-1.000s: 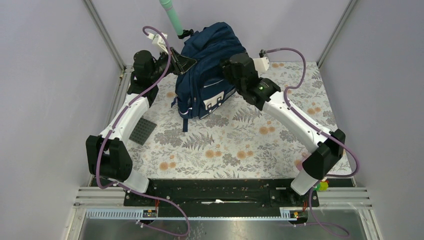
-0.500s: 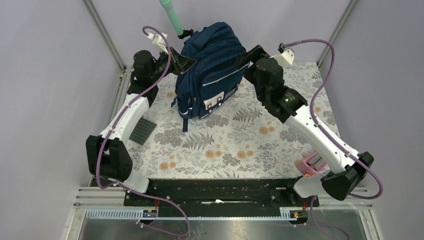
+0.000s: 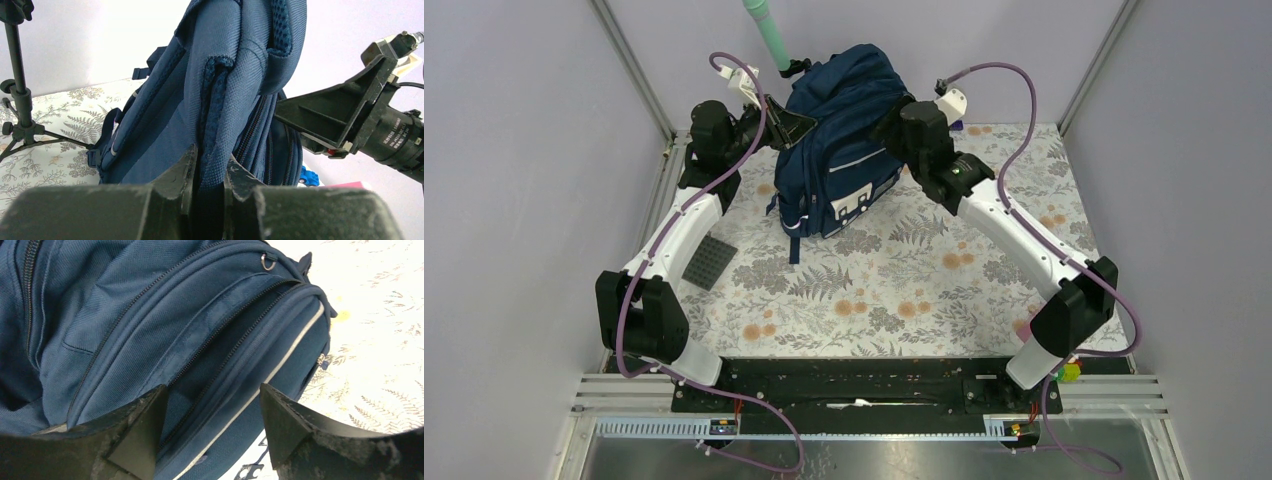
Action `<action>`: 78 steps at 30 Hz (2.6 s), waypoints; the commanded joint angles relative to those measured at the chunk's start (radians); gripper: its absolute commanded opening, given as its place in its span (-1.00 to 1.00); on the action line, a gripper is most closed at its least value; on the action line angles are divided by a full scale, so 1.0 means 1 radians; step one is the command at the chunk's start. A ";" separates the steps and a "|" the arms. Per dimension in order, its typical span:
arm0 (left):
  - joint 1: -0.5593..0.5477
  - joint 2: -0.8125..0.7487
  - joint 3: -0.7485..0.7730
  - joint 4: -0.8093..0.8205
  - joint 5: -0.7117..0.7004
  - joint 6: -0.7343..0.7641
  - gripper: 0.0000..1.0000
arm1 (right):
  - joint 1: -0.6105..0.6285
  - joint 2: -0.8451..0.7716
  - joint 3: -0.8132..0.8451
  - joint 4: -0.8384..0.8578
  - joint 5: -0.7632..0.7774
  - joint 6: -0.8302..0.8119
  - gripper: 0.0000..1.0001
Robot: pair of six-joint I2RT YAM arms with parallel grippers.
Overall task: Pack the student bag
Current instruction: Adjust the student bag at the center of the board.
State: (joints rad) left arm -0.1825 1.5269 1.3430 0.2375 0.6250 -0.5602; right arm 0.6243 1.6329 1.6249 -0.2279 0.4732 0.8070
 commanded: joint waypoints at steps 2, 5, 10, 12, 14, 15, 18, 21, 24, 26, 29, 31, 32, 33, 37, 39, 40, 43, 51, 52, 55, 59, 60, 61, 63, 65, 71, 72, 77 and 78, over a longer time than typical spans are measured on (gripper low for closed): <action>0.007 -0.058 0.078 0.128 -0.009 -0.005 -1.00 | -0.031 0.018 0.082 0.017 -0.069 -0.007 0.05; 0.008 -0.064 0.086 0.125 -0.003 -0.002 -1.00 | -0.038 0.020 0.112 0.017 -0.112 -0.025 -0.84; 0.008 -0.095 0.100 0.127 0.012 -0.022 -1.00 | -0.038 0.005 0.179 0.017 -0.164 -0.054 -1.00; 0.008 -0.113 0.100 0.143 0.013 -0.041 -1.00 | -0.038 -0.012 0.188 0.018 -0.185 -0.059 -1.00; 0.006 -0.136 0.100 0.152 0.018 -0.058 -1.00 | -0.035 -0.026 0.194 0.015 -0.207 -0.066 -1.00; 0.006 -0.146 0.099 0.156 0.021 -0.064 -1.00 | -0.032 -0.033 0.194 0.016 -0.218 -0.071 -1.00; 0.006 -0.176 0.105 0.158 0.024 -0.071 -1.00 | -0.015 -0.039 0.221 0.002 -0.243 -0.112 -1.00; 0.007 -0.197 0.136 0.125 0.020 -0.035 -1.00 | 0.015 -0.027 0.276 -0.008 -0.247 -0.170 -1.00; 0.008 -0.201 0.183 0.069 0.013 0.018 -1.00 | 0.031 0.010 0.360 -0.038 -0.263 -0.210 -1.00; 0.009 -0.203 0.219 0.031 0.007 0.062 -1.00 | 0.037 0.042 0.426 -0.064 -0.277 -0.228 -1.00; 0.024 -0.207 0.259 -0.033 -0.022 0.134 -1.00 | 0.058 0.093 0.508 -0.072 -0.307 -0.246 -1.00; 0.046 -0.211 0.271 -0.065 -0.040 0.155 -1.00 | 0.076 0.136 0.574 -0.087 -0.312 -0.262 -1.00; 0.059 -0.216 0.270 -0.073 -0.040 0.156 -1.00 | 0.084 0.159 0.608 -0.103 -0.312 -0.268 -1.00; 0.071 -0.226 0.261 -0.076 -0.042 0.156 -1.00 | 0.092 0.184 0.638 -0.122 -0.316 -0.272 -1.00; 0.100 -0.282 0.191 -0.081 -0.056 0.174 -1.00 | 0.114 0.258 0.702 -0.139 -0.333 -0.260 -1.00; 0.106 -0.317 0.151 -0.102 -0.080 0.194 -1.00 | 0.125 0.291 0.715 -0.139 -0.336 -0.256 -1.00; 0.107 -0.338 0.124 -0.109 -0.100 0.206 -1.00 | 0.131 0.303 0.717 -0.133 -0.341 -0.259 -1.00; 0.108 -0.406 0.005 -0.095 -0.161 0.237 -1.00 | 0.142 0.345 0.721 -0.121 -0.370 -0.260 -1.00; 0.117 -0.519 -0.205 -0.077 -0.208 0.252 -1.00 | 0.164 0.391 0.670 -0.127 -0.419 -0.308 -0.95; 0.119 -0.526 -0.216 -0.085 -0.219 0.257 -1.00 | 0.164 0.388 0.658 -0.138 -0.426 -0.314 -0.74; 0.120 -0.549 -0.216 -0.162 -0.310 0.287 -1.00 | 0.164 0.362 0.620 -0.174 -0.450 -0.371 0.04; 0.121 -0.572 -0.225 -0.229 -0.470 0.284 -1.00 | 0.156 0.278 0.498 -0.194 -0.436 -0.404 0.55; 0.123 -0.571 -0.224 -0.235 -0.489 0.273 -1.00 | 0.154 0.249 0.450 -0.187 -0.436 -0.404 0.60; 0.125 -0.569 -0.220 -0.252 -0.507 0.262 -1.00 | 0.153 0.214 0.393 -0.170 -0.435 -0.405 0.62; 0.131 -0.563 -0.214 -0.277 -0.533 0.240 -1.00 | 0.148 0.124 0.218 -0.099 -0.433 -0.408 0.68; 0.137 -0.559 -0.213 -0.292 -0.563 0.229 -1.00 | 0.137 0.034 0.063 -0.015 -0.435 -0.386 0.73; 0.156 -0.563 -0.232 -0.294 -0.602 0.236 -1.00 | 0.104 -0.099 -0.243 0.103 -0.437 -0.345 0.74; 0.158 -0.559 -0.232 -0.296 -0.605 0.234 -1.00 | 0.102 -0.089 -0.263 0.102 -0.446 -0.343 0.73; 0.177 -0.536 -0.228 -0.303 -0.610 0.212 -1.00 | 0.101 -0.058 -0.369 0.205 -0.483 -0.289 0.69; 0.178 -0.531 -0.227 -0.303 -0.610 0.213 -1.00 | 0.101 -0.060 -0.392 0.248 -0.504 -0.279 0.68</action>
State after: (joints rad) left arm -0.0490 1.0004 1.0946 -0.1654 0.1558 -0.3302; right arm 0.7349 1.5555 1.3193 -0.0544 0.0135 0.5026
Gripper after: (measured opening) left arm 0.143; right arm 0.848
